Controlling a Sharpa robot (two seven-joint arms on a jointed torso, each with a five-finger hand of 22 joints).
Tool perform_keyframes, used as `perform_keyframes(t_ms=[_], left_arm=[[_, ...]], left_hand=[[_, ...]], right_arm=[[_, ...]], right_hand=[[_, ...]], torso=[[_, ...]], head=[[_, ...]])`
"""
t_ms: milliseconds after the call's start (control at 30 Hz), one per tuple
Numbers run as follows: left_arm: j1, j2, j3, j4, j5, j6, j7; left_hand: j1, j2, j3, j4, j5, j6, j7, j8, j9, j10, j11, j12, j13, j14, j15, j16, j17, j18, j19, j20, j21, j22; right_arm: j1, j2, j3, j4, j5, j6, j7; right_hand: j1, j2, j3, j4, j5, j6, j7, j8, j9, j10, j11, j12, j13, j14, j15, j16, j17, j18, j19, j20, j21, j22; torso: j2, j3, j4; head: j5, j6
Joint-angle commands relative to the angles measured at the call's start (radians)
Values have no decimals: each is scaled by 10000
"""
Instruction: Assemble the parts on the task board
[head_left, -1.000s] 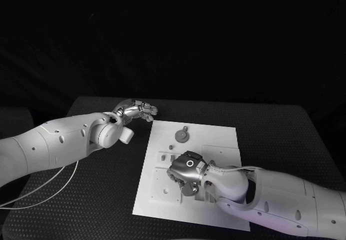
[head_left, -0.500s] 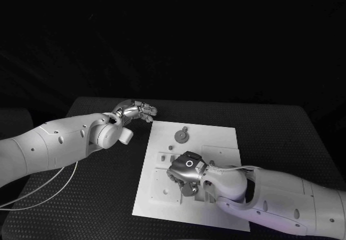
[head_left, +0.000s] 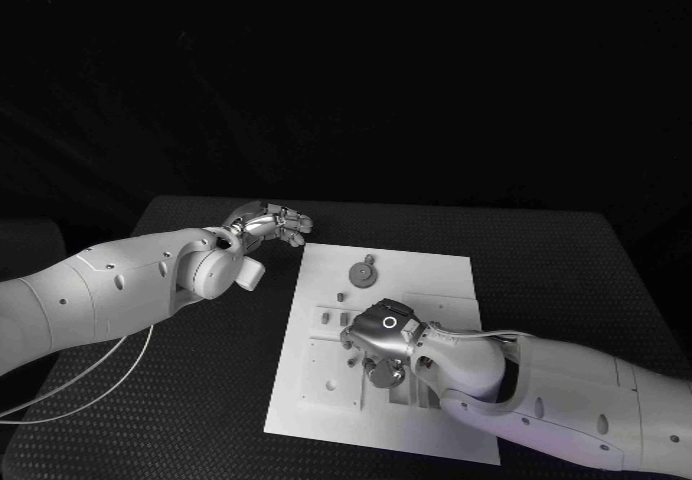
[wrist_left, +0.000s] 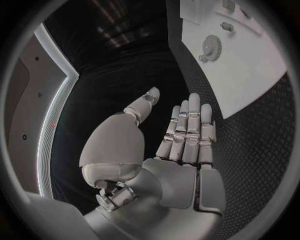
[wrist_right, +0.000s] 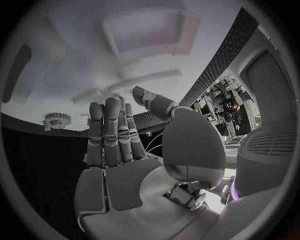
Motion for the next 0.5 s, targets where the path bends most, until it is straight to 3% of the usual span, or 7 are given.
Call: perform_keyframes(t_ms=[33, 167, 233, 333, 367, 433, 500], left_arm=[[8, 4, 8, 21, 46, 147, 51], [5, 29, 8, -3, 46, 162, 75], [5, 41, 7, -16, 46, 143, 97], [4, 31, 7, -27, 46, 120, 156], [2, 32, 6, -48, 46, 114, 177], [-4, 42, 6, -69, 47, 98, 197], [-25, 43, 5, -86, 48, 99, 236]], left_hand=[[-30, 75, -67, 16, -13, -54, 28, 22, -15, -11, 32, -8, -10, 58, 43, -68, 16, 172, 90, 12, -51, -13], [-28, 74, -67, 16, -13, -56, 29, 21, -16, -13, 32, -8, -10, 58, 44, -71, 17, 173, 89, 12, -53, -13], [-27, 75, -66, 16, -13, -57, 29, 21, -17, -13, 32, -8, -10, 58, 44, -72, 18, 173, 90, 12, -53, -13], [-27, 77, -65, 17, -13, -57, 30, 22, -17, -14, 33, -8, -10, 58, 44, -73, 19, 173, 90, 12, -54, -13], [-28, 78, -65, 17, -13, -57, 30, 22, -17, -14, 33, -8, -10, 58, 44, -73, 19, 173, 90, 12, -54, -13], [-40, 82, -71, 26, -14, -48, 27, 29, -16, -6, 31, -2, -8, 63, 44, -75, 24, 171, 93, 14, -52, -11], [-56, 80, -79, 34, -14, -37, 24, 39, -14, 9, 24, 7, -3, 71, 43, -78, 31, 171, 96, 14, -51, -8]], right_arm=[[107, -117, 3, 81, 26, -543, -129], [246, -461, 19, 315, 147, -1021, -27], [298, -666, 94, 436, 651, -1293, 135], [376, -1050, 392, 655, 1476, -1421, 400], [409, -1197, 464, 716, 1641, -1396, 464], [484, -1448, 712, 756, 2246, -1166, 537], [596, -1783, 802, 798, 2402, -945, 635]], right_hand=[[21, -82, -26, -21, -42, -14, -59, -49, -17, -72, 13, -40, -32, -14, 67, -33, 15, 212, -77, 2, -47, 11], [91, -80, 14, -15, -41, -5, -112, -22, -17, -67, 17, -31, -74, -11, 71, -26, 28, 212, -82, 1, -38, 19], [124, -84, 72, 3, -42, 33, -127, 15, -11, 17, -10, 15, -90, 37, 47, 6, 47, 212, -45, -6, -9, 31], [100, -89, 82, 9, -45, 59, -120, 45, -7, 119, -49, 68, -99, 113, 10, 59, 77, 212, 19, -25, 46, 53], [59, -80, 50, 27, -45, 74, -107, 57, -4, 203, -73, 114, -84, 151, -12, 84, 88, 212, 51, -30, 74, 65], [-20, -78, -20, 39, -57, 100, -72, 81, -1, 335, -124, 185, -68, 229, -64, 134, 114, 212, 119, -54, 139, 92], [-230, -77, -222, 45, -49, 92, -60, 90, -7, 392, -151, 213, -75, 311, -92, 187, 144, 212, 192, -82, 216, 127]], torso=[[-2, 1, 2], [0, -3, 8], [-13, 0, -3], [-16, 2, -9], [-21, 5, -14], [-22, 7, -27], [-29, -1, -35]], head=[[-5, 25], [-25, 69], [-33, 100], [-28, 145], [-28, 158], [-32, 176], [-46, 215]])
